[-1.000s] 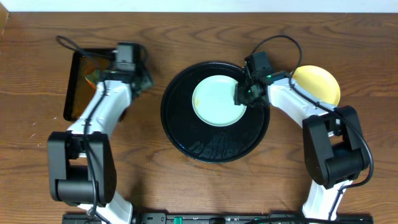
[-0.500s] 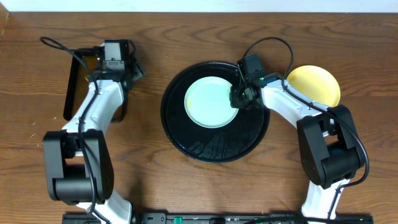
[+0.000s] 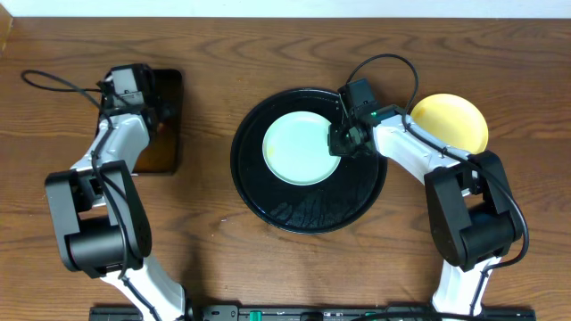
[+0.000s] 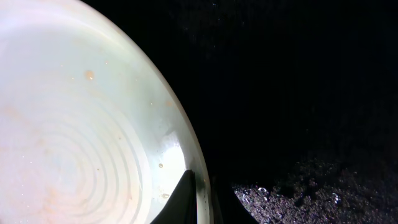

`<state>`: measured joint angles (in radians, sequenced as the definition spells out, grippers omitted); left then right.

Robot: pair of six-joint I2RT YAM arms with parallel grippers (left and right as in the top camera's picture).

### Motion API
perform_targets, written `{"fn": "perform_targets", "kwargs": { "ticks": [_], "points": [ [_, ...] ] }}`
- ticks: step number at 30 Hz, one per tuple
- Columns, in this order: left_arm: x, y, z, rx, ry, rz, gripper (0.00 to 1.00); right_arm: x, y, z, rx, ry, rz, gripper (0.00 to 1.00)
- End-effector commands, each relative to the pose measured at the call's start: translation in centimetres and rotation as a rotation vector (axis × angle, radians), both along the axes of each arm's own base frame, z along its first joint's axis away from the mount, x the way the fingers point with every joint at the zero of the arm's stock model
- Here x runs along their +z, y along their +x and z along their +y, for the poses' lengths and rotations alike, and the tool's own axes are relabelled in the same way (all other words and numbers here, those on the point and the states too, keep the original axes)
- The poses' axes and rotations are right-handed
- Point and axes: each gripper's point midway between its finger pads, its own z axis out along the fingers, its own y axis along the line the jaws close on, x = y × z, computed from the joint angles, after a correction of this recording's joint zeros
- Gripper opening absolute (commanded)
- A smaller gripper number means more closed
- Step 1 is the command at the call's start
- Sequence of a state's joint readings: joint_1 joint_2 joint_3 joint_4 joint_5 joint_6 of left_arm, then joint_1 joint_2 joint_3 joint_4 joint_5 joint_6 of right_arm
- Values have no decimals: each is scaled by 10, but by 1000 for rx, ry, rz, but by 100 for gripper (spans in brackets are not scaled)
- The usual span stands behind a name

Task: Clean dirty plates on tray and stack at the side
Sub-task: 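Grasp the sponge in the water tray with the left gripper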

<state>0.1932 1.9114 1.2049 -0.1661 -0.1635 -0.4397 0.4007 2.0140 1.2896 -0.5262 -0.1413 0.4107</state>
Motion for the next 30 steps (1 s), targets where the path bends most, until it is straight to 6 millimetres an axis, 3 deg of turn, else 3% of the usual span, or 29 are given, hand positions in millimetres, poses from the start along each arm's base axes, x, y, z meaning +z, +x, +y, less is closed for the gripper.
{"fn": "perform_targets", "kwargs": {
  "ticks": [1, 6, 11, 14, 20, 24, 30],
  "points": [
    [-3, 7, 6, -5, 16, -16, 76, -18, -13, 3, 17, -18, 54, 7],
    [-28, 11, -4, -77, -33, 25, 77, -18, -13, 3, 17, -18, 55, 6],
    [-32, 13, 4, -64, -34, 30, 76, -18, -13, 3, 18, -19, 55, 7],
    [-32, 11, 7, -69, -28, 36, 64, -18, -13, 3, 18, -18, 55, 6],
    [-30, 11, 7, -78, -20, 38, 25, -18, -13, 3, 18, -19, 55, 7],
    [-20, 12, 7, -78, -16, 19, 8, -18, -13, 3, 18, -19, 56, 6],
    [22, 9, 6, -78, -1, -35, 8, -18, -13, 3, 18, -19, 56, 6]
  ]
}}
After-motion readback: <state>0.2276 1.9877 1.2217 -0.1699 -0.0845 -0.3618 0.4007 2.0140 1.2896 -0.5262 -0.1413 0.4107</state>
